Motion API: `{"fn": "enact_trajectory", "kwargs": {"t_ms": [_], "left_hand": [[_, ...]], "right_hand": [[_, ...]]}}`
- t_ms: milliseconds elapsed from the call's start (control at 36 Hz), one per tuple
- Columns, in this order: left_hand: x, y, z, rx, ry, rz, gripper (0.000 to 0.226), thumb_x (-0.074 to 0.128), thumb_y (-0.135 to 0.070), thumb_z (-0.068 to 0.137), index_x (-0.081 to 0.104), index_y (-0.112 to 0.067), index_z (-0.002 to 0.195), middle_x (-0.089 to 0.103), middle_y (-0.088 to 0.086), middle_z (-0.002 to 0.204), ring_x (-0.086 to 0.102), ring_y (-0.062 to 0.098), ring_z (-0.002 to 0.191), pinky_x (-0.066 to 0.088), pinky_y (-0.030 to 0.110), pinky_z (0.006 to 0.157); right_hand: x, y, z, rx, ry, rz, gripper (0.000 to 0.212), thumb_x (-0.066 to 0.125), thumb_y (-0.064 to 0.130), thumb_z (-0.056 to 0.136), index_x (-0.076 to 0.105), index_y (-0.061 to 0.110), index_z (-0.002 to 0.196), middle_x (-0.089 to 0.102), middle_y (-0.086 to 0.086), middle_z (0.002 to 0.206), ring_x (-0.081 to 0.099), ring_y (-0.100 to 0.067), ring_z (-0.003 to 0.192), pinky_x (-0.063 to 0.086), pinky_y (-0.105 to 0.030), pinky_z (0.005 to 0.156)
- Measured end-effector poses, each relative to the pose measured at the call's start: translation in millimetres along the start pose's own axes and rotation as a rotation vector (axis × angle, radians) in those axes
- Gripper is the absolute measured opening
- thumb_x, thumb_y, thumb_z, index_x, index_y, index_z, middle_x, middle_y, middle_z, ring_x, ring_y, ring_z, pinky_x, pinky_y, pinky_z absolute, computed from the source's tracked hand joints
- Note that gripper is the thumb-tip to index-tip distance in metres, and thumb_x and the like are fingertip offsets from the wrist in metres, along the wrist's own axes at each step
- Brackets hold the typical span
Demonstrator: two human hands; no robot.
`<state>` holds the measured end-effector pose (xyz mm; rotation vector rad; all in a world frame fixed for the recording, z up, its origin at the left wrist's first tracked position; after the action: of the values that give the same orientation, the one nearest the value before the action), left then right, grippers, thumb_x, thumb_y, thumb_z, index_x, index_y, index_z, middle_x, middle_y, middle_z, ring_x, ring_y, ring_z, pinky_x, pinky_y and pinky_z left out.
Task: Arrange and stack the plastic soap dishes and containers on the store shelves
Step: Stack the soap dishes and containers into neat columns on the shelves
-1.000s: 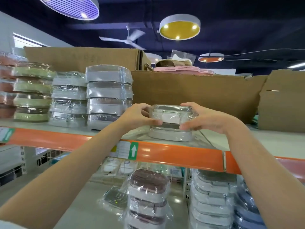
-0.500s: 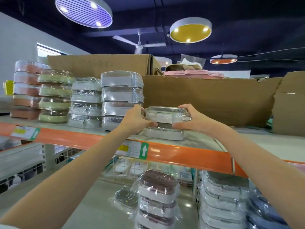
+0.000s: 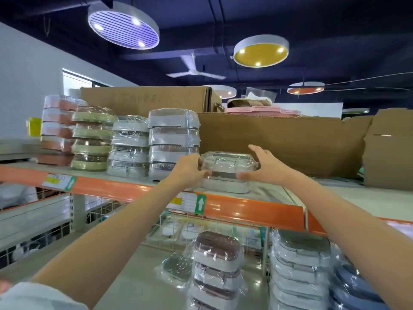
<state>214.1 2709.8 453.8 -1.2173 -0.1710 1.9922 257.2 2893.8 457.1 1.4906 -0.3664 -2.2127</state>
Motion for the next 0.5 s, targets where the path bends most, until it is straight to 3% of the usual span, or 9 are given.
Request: {"fn": "enact_trajectory", "kwargs": {"t_ms": [83,222,333,417,500], "left_hand": [[-14,-3,-13,0.042,-0.045,0.027,0.037,0.067,-0.032,0.087,0.054,-0.006,0.111,0.061,0.005,0.101,0.057,0.018,0.093,0.045,0.028,0.080],[-43,-20,-51,0.223,-0.209,0.221,0.025,0.060,-0.027,0.090,0.056,-0.008,0.105,0.051,0.001,0.094,0.048,0.016,0.083,0.042,0.027,0.074],[-55,-25,-88,0.361,-0.301,0.280,0.018,0.058,-0.025,0.091,0.056,-0.008,0.098,0.048,-0.002,0.091,0.048,0.013,0.080,0.035,0.018,0.066],[-61,-18,-116,0.436,-0.351,0.334,0.014,0.062,-0.019,0.088,0.058,-0.006,0.088,0.049,-0.001,0.083,0.046,0.014,0.071,0.038,0.023,0.060],[-58,3,-139,0.464,-0.317,0.366,0.012,0.064,-0.018,0.083,0.058,-0.007,0.082,0.053,0.002,0.075,0.043,0.014,0.065,0.037,0.025,0.056]], "right_hand": [[-16,17,-9,-0.036,-0.118,-0.087,0.100,0.068,0.056,0.077,0.013,0.019,0.152,0.014,-0.005,0.156,0.021,-0.024,0.142,0.022,-0.042,0.114],[-17,73,-40,-0.242,-0.394,-0.349,0.062,0.058,0.047,0.088,0.039,0.016,0.139,0.037,-0.003,0.137,0.033,-0.022,0.125,0.026,-0.039,0.102],[24,113,-65,-0.466,-0.388,-0.449,0.052,0.058,0.042,0.090,0.048,0.012,0.131,0.048,-0.004,0.128,0.042,-0.023,0.120,0.030,-0.038,0.099],[56,141,-84,-0.626,-0.380,-0.452,0.043,0.065,0.035,0.084,0.060,0.004,0.113,0.061,-0.010,0.109,0.058,-0.031,0.102,0.045,-0.041,0.085],[90,158,-102,-0.700,-0.324,-0.392,0.038,0.050,0.037,0.082,0.064,0.006,0.100,0.064,-0.007,0.096,0.062,-0.026,0.088,0.052,-0.036,0.076]]}}
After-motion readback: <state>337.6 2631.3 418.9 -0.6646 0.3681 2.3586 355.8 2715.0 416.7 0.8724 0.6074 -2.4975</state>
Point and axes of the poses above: each hand's wrist, its own z-axis towards the middle knuckle, its own x-axis out of the palm, y = z × x, the point moved 10 cm from there along z, towards the middle knuckle
